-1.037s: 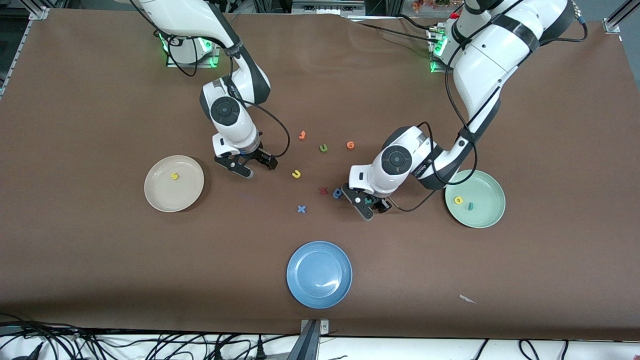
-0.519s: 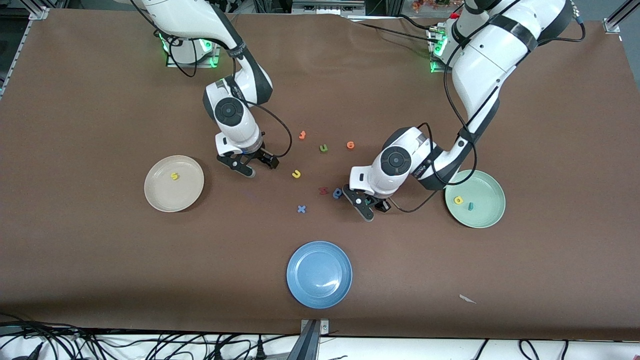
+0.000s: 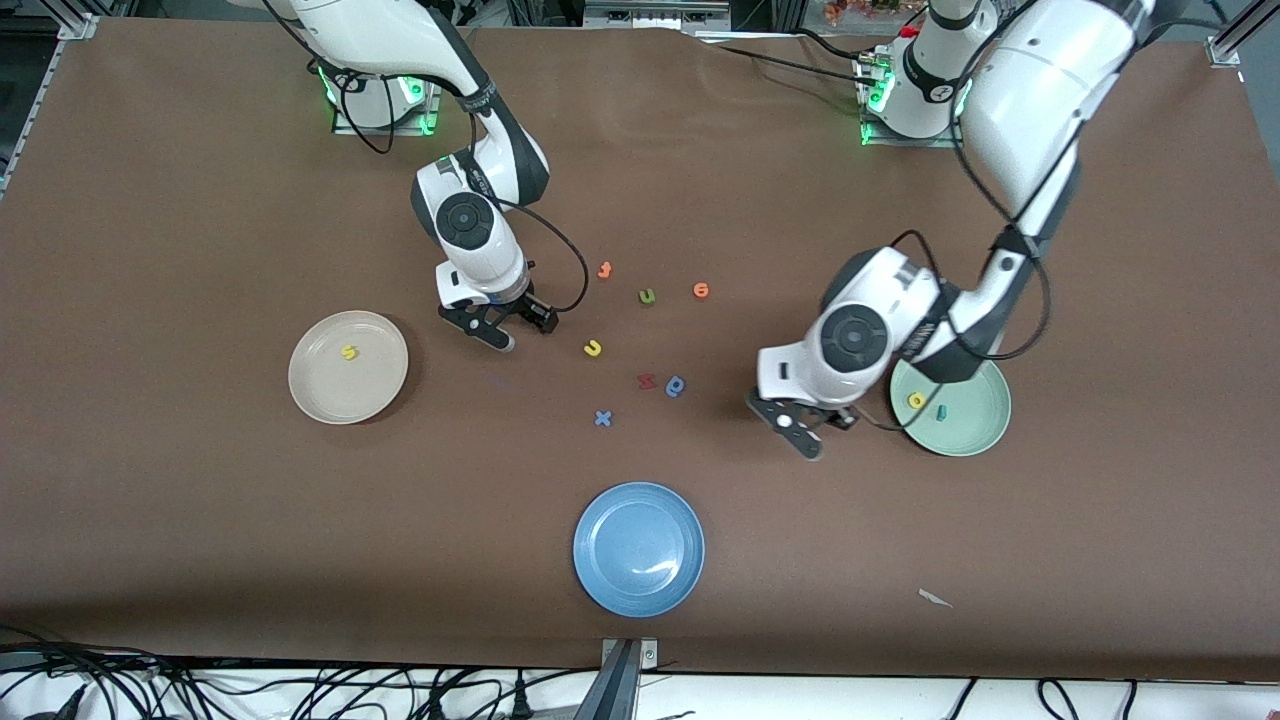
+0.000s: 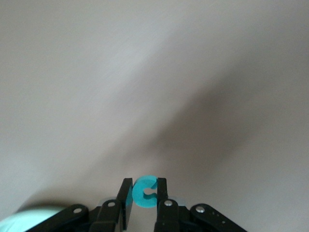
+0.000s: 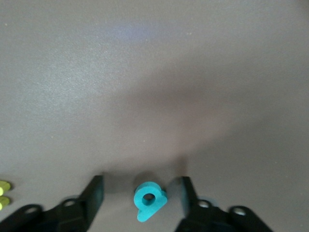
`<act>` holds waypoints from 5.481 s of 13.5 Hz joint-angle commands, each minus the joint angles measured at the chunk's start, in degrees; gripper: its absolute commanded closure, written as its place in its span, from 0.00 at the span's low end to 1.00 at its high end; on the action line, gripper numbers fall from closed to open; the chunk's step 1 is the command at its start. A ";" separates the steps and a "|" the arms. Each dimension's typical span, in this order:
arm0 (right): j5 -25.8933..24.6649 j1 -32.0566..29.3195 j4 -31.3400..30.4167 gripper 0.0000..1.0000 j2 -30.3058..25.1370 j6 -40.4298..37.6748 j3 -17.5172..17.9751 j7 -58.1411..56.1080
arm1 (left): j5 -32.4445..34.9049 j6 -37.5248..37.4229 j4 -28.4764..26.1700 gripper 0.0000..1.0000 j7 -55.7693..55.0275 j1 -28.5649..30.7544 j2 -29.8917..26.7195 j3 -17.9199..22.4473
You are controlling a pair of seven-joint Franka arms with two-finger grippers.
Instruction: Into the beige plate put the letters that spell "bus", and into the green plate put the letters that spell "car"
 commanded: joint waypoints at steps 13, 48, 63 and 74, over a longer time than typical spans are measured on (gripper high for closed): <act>0.17 0.66 -1.72 0.76 -1.13 1.37 0.72 1.48 | 4.61 13.72 -23.55 0.00 10.72 21.00 -10.90 -1.92; 3.51 0.84 17.07 0.00 2.28 -16.11 -7.99 -11.48 | -20.00 -25.57 -2.46 0.00 -7.65 -3.61 -38.23 20.93; 3.51 3.73 26.76 0.00 13.19 -9.97 -0.77 13.43 | -23.26 -23.20 -2.72 0.00 -7.39 -1.41 -37.88 21.90; 3.51 5.32 26.32 0.23 14.87 -8.55 -0.77 14.05 | -23.34 -25.31 -2.45 0.00 -7.22 -1.50 -37.97 21.63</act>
